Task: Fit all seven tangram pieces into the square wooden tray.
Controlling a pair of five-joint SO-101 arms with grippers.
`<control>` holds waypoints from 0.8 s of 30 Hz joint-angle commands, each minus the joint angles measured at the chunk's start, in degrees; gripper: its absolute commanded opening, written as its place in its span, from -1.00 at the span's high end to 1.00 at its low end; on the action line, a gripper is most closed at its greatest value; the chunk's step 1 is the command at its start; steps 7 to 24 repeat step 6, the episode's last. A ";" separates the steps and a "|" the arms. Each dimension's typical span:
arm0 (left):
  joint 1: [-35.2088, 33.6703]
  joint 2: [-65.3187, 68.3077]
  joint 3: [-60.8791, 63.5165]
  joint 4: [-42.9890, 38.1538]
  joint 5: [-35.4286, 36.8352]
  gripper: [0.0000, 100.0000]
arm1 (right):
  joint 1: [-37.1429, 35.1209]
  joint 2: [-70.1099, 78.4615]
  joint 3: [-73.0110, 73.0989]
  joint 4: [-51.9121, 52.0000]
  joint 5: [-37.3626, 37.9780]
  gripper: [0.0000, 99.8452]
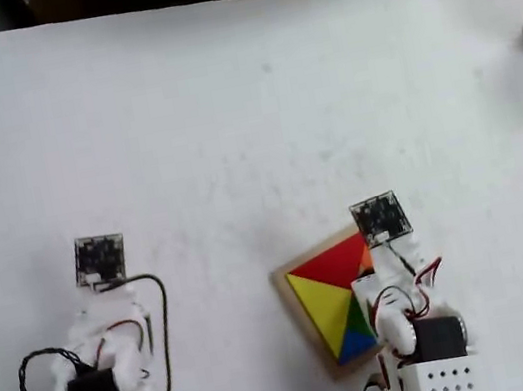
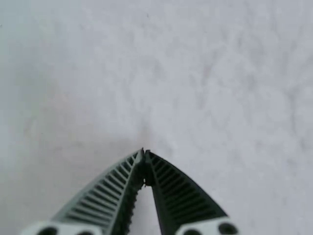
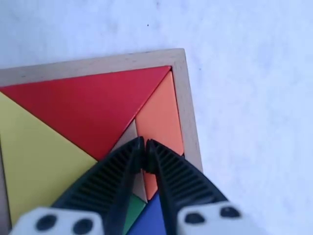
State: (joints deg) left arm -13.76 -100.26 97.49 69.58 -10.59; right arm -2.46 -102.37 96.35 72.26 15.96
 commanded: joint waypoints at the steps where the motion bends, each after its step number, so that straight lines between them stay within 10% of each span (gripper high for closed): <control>1: -0.48 -0.75 -0.35 0.26 -0.18 0.95 | -0.22 -0.66 0.53 0.40 -0.62 0.96; 24: -0.48 -0.75 -0.35 0.26 -0.18 0.95 | -0.22 -0.66 0.53 0.40 -0.62 0.96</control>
